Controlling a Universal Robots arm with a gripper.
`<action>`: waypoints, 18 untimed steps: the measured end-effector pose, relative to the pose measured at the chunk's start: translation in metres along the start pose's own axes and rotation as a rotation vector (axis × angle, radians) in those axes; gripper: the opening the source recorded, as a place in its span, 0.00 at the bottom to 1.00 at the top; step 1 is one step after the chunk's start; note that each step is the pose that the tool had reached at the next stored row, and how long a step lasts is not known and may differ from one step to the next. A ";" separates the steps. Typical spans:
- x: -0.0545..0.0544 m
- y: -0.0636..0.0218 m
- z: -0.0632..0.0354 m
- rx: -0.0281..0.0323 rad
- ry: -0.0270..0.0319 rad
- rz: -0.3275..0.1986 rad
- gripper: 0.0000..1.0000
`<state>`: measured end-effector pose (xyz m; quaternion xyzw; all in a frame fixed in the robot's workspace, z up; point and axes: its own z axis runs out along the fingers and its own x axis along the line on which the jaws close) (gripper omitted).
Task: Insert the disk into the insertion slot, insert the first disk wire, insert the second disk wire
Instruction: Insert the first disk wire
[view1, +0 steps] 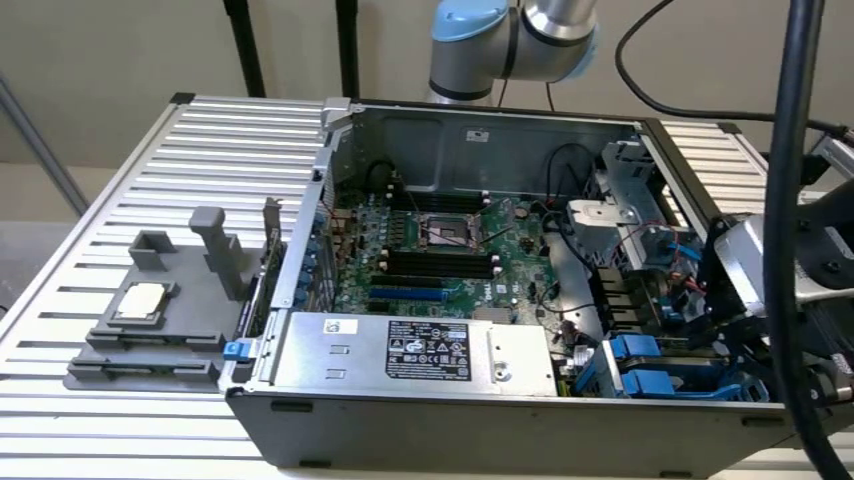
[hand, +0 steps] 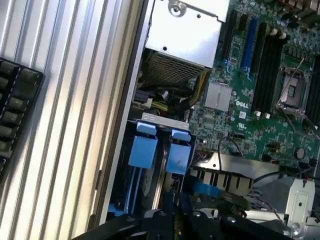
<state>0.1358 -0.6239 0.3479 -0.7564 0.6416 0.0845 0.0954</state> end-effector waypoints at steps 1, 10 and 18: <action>0.000 0.0000 0.0003 0.0034 0.0017 0.014 0.16; 0.001 0.0001 0.0033 0.0250 0.0317 0.109 0.16; -0.011 -0.0006 0.0073 0.0244 0.0516 0.113 0.16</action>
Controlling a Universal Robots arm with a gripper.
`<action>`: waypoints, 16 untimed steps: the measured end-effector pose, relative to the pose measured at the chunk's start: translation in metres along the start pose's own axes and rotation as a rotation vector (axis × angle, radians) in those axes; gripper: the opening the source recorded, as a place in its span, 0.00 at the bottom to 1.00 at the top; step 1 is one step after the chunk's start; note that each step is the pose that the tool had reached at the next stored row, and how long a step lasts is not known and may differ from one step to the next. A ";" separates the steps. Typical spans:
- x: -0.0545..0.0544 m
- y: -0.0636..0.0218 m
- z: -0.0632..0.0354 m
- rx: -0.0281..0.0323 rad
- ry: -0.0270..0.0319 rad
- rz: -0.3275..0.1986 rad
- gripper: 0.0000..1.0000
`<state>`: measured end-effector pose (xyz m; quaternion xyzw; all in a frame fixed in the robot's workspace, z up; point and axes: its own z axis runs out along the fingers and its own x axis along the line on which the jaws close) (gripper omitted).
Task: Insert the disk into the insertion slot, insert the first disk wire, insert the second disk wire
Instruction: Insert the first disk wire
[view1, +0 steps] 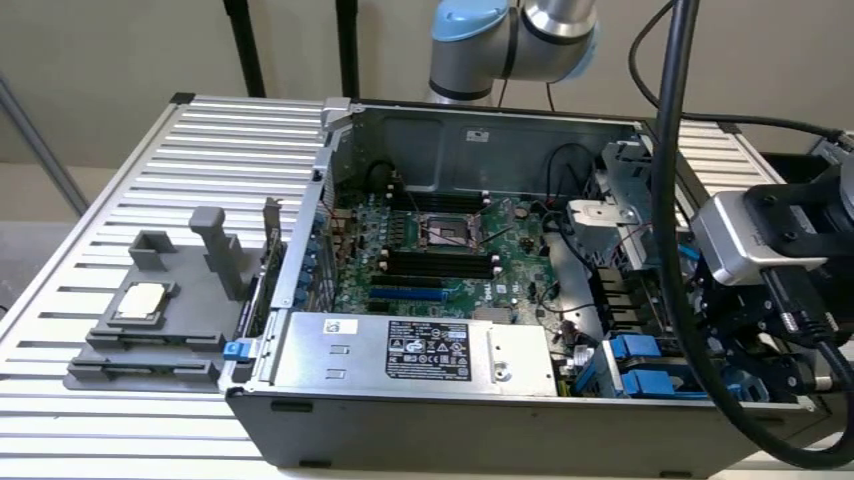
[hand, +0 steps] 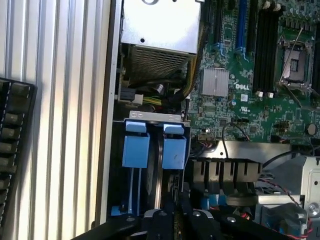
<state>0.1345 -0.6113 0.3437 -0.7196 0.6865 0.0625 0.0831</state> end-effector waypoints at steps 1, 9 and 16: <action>-0.001 0.0000 0.0003 0.0001 0.0081 0.000 0.16; -0.011 -0.0006 0.0028 0.0000 0.0506 0.006 0.16; -0.014 -0.0029 0.0048 0.0006 0.0692 0.014 0.16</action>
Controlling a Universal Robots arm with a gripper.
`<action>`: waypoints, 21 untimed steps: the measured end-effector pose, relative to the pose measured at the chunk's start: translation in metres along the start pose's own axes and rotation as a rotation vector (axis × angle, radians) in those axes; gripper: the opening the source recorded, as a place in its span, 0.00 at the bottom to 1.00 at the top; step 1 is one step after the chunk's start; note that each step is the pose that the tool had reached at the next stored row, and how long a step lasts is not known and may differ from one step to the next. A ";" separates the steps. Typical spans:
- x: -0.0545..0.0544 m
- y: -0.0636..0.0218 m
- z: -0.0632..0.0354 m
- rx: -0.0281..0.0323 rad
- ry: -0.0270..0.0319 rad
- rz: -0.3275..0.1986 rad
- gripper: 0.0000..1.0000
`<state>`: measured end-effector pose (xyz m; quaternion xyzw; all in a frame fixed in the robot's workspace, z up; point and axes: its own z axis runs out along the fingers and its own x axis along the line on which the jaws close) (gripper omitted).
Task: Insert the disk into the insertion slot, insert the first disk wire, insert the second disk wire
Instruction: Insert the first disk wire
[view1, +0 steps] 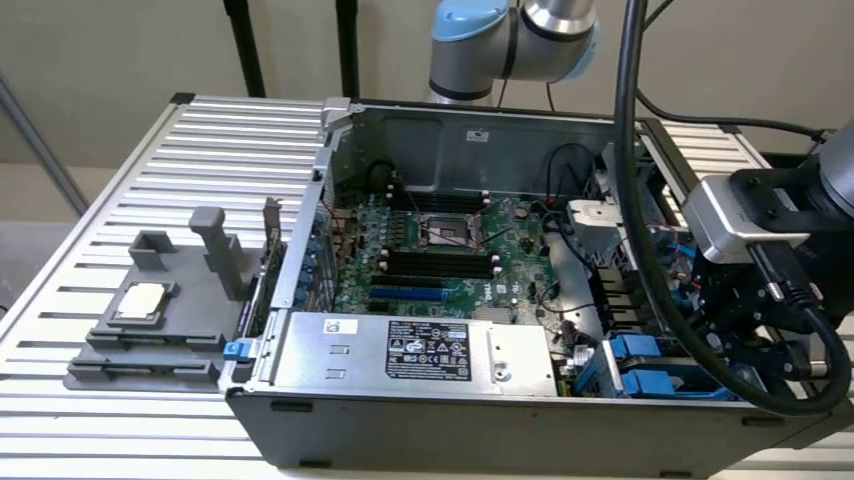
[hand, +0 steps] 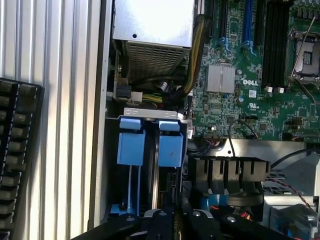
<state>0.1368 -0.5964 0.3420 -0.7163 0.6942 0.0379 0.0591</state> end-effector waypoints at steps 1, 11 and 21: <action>0.000 -0.0001 0.0000 0.0000 0.0003 0.000 0.16; 0.000 -0.0002 0.0020 0.0034 0.0051 0.026 0.16; 0.000 -0.0002 0.0035 0.0103 0.0077 0.077 0.16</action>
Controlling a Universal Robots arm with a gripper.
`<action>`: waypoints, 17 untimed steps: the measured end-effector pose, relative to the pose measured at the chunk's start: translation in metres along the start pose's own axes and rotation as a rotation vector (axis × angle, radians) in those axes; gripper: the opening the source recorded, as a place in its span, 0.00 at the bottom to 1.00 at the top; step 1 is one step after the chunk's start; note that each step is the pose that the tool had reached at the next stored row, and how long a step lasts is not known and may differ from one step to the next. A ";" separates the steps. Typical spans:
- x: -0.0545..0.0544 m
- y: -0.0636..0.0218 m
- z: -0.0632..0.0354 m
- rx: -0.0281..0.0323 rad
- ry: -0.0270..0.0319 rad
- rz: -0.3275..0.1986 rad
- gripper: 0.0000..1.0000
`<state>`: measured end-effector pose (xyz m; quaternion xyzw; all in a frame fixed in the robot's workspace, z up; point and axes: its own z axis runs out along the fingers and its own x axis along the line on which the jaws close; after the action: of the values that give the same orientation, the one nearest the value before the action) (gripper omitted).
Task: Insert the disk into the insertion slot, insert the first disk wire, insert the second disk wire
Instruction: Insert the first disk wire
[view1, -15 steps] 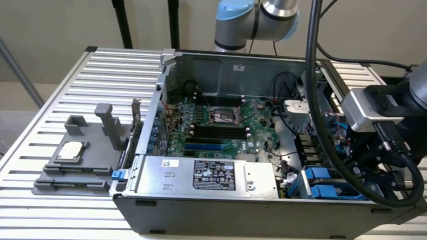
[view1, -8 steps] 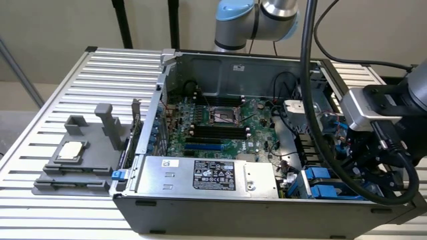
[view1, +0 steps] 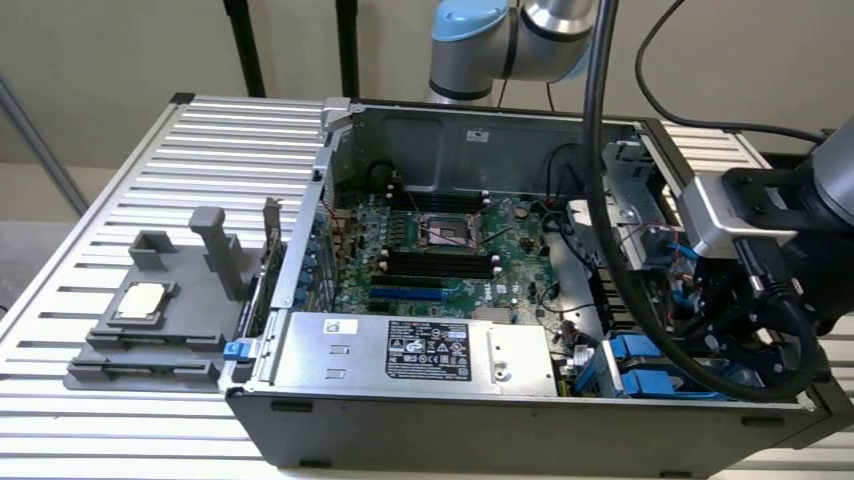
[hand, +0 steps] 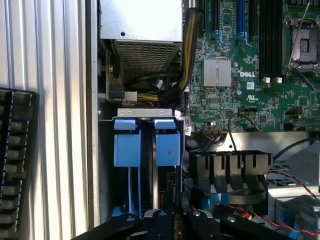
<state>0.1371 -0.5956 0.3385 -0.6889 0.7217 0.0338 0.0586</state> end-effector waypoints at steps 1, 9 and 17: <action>0.000 0.0000 0.0001 0.0009 0.0003 0.006 0.16; 0.000 0.0003 0.0030 0.0053 0.0101 0.032 0.16; -0.001 0.0004 0.0051 0.0075 0.0227 0.041 0.16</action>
<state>0.1369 -0.5941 0.3336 -0.6739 0.7365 0.0245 0.0523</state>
